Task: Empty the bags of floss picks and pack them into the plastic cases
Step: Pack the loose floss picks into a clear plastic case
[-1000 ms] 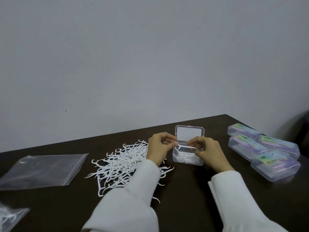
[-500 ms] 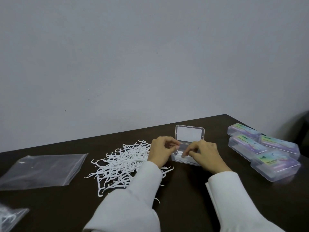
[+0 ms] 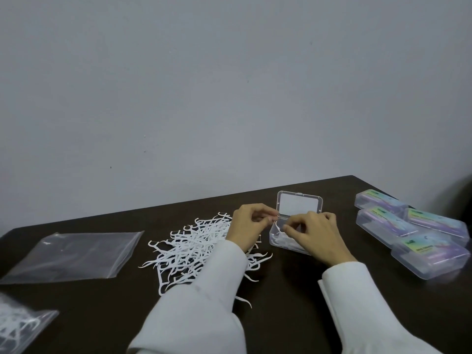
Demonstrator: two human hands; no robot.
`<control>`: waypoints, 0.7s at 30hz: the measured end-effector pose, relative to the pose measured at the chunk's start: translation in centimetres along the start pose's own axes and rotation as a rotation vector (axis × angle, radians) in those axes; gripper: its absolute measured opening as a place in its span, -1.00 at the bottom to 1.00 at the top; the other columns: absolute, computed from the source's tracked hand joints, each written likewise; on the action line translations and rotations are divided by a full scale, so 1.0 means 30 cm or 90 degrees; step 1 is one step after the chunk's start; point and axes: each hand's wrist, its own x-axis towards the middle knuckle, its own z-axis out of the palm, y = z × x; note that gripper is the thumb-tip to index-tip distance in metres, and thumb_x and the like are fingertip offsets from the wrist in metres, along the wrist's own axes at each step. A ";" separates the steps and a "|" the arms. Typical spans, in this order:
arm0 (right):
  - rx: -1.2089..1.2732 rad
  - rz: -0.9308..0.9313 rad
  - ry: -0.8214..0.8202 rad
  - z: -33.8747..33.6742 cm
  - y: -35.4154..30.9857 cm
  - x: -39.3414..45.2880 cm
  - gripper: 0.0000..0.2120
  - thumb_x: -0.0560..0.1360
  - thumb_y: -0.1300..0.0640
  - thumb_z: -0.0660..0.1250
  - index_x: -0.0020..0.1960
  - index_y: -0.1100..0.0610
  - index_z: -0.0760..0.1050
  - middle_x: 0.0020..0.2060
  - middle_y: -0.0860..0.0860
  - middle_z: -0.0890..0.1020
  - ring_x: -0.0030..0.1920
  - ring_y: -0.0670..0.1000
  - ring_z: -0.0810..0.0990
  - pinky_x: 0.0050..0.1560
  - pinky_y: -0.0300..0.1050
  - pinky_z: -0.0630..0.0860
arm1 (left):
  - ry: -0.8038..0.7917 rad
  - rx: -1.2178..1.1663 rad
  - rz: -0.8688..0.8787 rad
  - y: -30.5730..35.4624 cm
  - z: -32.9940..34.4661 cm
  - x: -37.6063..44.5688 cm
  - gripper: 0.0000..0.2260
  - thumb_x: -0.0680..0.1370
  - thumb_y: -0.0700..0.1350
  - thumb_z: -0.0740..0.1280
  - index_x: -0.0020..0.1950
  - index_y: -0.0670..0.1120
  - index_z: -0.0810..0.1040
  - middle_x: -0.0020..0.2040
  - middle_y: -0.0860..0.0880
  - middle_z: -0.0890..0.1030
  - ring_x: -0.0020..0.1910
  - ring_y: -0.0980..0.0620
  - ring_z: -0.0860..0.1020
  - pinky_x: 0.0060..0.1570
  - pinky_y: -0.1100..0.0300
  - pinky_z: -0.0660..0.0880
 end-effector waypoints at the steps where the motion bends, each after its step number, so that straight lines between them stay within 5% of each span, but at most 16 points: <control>1: -0.004 -0.017 0.009 0.001 -0.012 -0.001 -0.85 0.52 -0.06 0.23 -0.14 -0.10 0.55 -0.23 -0.18 0.51 -0.10 -0.14 0.42 0.23 -0.08 0.15 | -0.003 -0.011 -0.001 0.008 -0.019 -0.010 -0.83 0.50 -0.34 0.33 -0.04 -0.14 0.66 -0.19 0.00 0.67 -0.15 0.15 0.63 -0.01 0.33 0.52; 6: 0.006 -0.140 0.011 0.025 -0.106 -0.009 -0.86 0.51 0.05 0.26 -0.04 -0.07 0.59 -0.17 -0.17 0.56 -0.12 -0.18 0.39 0.12 -0.17 0.20 | -0.049 0.027 -0.007 0.017 -0.158 -0.082 -0.85 0.50 -0.27 0.36 -0.02 -0.05 0.64 -0.11 0.00 0.69 -0.05 0.10 0.63 0.09 0.20 0.52; 10: 0.001 -0.227 -0.043 0.080 -0.187 -0.018 -0.81 0.52 0.07 0.25 0.11 -0.05 0.52 0.01 -0.14 0.56 -0.03 -0.17 0.41 0.12 -0.19 0.32 | -0.043 0.210 -0.037 -0.028 -0.300 -0.168 -0.82 0.51 -0.19 0.36 -0.03 0.10 0.62 -0.07 0.16 0.65 -0.03 0.27 0.57 0.07 0.31 0.42; 16: -0.015 -0.250 -0.131 0.146 -0.281 0.014 -0.53 0.53 0.04 0.22 0.42 0.00 0.25 0.39 -0.08 0.35 0.37 -0.09 0.30 0.36 -0.17 0.17 | -0.031 0.383 -0.097 -0.133 -0.445 -0.256 -0.72 0.47 -0.03 0.42 0.16 0.12 0.52 0.13 0.15 0.50 0.18 0.16 0.41 0.21 0.21 0.32; 21: -0.098 -0.230 -0.127 0.204 -0.308 0.049 -0.54 0.57 0.00 0.15 0.45 0.02 0.19 0.37 -0.04 0.38 0.37 -0.05 0.31 0.37 -0.05 0.13 | -0.036 0.412 -0.125 -0.158 -0.447 -0.258 -0.64 0.45 0.02 0.43 0.23 0.08 0.51 0.14 0.09 0.53 0.17 0.12 0.45 0.22 0.15 0.38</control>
